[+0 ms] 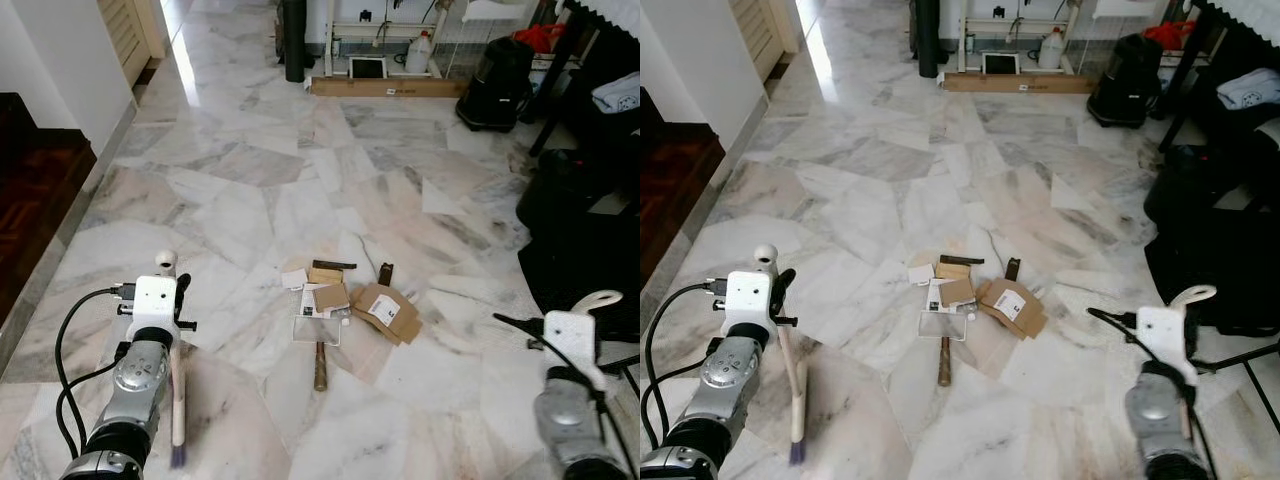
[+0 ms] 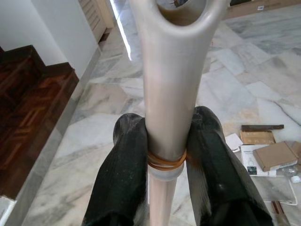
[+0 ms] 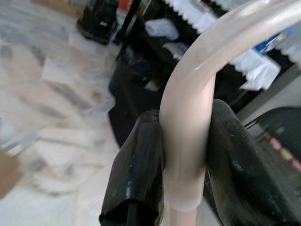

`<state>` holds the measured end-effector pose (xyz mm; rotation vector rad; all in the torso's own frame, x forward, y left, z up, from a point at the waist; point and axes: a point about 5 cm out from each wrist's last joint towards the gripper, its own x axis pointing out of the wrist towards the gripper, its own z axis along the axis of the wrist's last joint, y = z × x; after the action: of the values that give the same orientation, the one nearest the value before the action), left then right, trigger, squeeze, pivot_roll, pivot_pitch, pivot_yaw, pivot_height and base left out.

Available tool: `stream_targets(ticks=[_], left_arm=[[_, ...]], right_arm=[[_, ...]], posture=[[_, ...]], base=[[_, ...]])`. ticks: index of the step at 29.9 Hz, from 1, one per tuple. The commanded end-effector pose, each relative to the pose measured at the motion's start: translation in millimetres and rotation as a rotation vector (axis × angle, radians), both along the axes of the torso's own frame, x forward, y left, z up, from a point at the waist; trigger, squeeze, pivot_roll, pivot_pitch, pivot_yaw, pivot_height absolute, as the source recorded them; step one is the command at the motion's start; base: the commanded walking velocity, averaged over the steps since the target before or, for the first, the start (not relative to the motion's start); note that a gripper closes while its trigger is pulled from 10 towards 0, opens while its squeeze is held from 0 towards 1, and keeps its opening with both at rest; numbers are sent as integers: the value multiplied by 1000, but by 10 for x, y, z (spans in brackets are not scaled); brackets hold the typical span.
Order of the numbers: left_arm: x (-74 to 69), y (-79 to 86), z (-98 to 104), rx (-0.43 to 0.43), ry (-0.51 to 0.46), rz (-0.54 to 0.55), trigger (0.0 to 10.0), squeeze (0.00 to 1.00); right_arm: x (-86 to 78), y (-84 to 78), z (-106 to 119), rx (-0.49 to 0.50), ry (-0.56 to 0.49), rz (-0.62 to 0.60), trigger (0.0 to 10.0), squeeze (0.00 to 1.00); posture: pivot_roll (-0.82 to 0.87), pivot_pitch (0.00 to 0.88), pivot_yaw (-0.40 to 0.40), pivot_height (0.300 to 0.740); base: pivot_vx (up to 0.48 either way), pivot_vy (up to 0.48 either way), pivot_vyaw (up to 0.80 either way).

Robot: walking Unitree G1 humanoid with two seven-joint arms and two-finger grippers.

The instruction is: Sweep floor

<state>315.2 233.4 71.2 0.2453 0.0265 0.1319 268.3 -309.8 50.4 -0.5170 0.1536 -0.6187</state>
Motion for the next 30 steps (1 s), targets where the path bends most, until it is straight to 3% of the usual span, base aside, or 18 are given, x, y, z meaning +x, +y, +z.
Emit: stream_targets(ticks=[1, 2, 8, 14, 24, 30], left_arm=[[69, -31, 126, -3, -47, -18, 10000, 0], [69, -31, 126, -3, -47, -18, 10000, 0], [90, -99, 212, -50, -94, -47, 10000, 0], [94, -190, 247, -87, -114, -90, 10000, 0], [106, -323, 329, -139, -147, -144, 10000, 0], [111, -463, 375, -176, -126, -272, 10000, 0]], right_arm=[[118, 135, 111, 53, -100, 73, 10000, 0], [118, 135, 111, 53, -100, 73, 10000, 0], [99, 314, -62, 340, -162, 33, 10000, 0], [80, 455, -157, 381, -133, 72, 10000, 0], [10, 390, -211, 378, -104, 78, 10000, 0], [82, 531, -247, 478, -81, 179, 10000, 0]], posture=[[-12, 94, -43, 740], [-12, 94, -43, 740], [-4, 98, -44, 740], [0, 104, -41, 740], [-2, 109, -40, 740], [1, 108, -38, 740]], base=[[0, 0, 0], [0, 0, 0], [0, 0, 0], [0, 0, 0], [0, 0, 0], [0, 0, 0]])
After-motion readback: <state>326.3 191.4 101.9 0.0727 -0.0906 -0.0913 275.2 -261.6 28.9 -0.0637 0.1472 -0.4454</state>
